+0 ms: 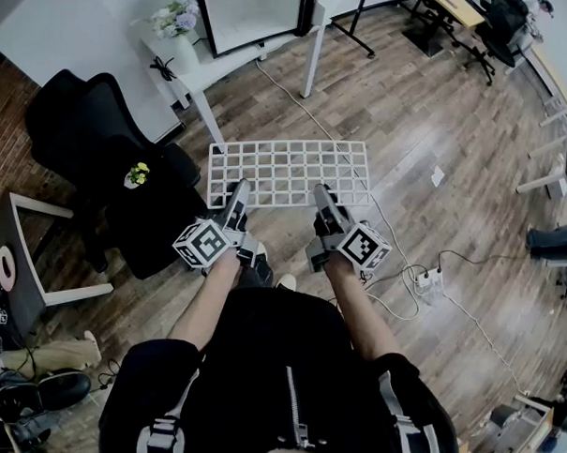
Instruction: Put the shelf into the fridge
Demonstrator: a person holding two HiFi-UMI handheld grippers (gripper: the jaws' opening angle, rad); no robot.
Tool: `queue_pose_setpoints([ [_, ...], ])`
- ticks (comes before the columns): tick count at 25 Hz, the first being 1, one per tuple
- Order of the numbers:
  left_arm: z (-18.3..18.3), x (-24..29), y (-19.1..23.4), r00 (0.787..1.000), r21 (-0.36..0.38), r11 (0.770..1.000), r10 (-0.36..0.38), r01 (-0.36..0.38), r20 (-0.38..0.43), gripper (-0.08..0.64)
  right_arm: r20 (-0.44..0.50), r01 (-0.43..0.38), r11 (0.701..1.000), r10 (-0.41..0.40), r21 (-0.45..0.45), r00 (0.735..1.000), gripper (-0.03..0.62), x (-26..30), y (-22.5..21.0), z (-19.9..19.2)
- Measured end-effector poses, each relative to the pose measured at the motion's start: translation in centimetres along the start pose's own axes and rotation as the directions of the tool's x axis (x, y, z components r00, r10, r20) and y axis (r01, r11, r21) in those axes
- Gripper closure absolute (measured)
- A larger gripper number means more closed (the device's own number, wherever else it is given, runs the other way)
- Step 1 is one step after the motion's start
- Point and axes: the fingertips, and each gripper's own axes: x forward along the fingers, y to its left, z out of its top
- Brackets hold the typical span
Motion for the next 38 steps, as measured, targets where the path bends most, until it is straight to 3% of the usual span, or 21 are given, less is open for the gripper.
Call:
queue_pose_setpoints([
  [17,-0.9,-0.2,-1.0,1.000,0.029,1.000,0.000,0.000,0.019,0.436,-0.008,-0.041,0.999,0.041,-0.017,0.999,0.485,-1.1,-1.0,0.4],
  [24,-0.7,0.6,-1.4,1.000,0.026,1.000,-0.004,0.004,0.012,0.436,-0.009,-0.009,1.000,0.009,-0.011,1.000,0.485,-1.1,-0.9,1.0],
  [31,-0.9,5.6,0.0,1.000,0.013,1.000,-0.007,0.007,-0.009,0.436,-0.009,0.006,1.000,-0.006,-0.009,1.000,0.486,1.9,-3.4,3.8],
  [38,3.0,13.5,2.8,1.000,0.008,1.000,-0.023,0.023,-0.017,0.436,0.006,0.009,1.000,-0.009,-0.020,1.000,0.486,9.8,-5.0,7.7],
])
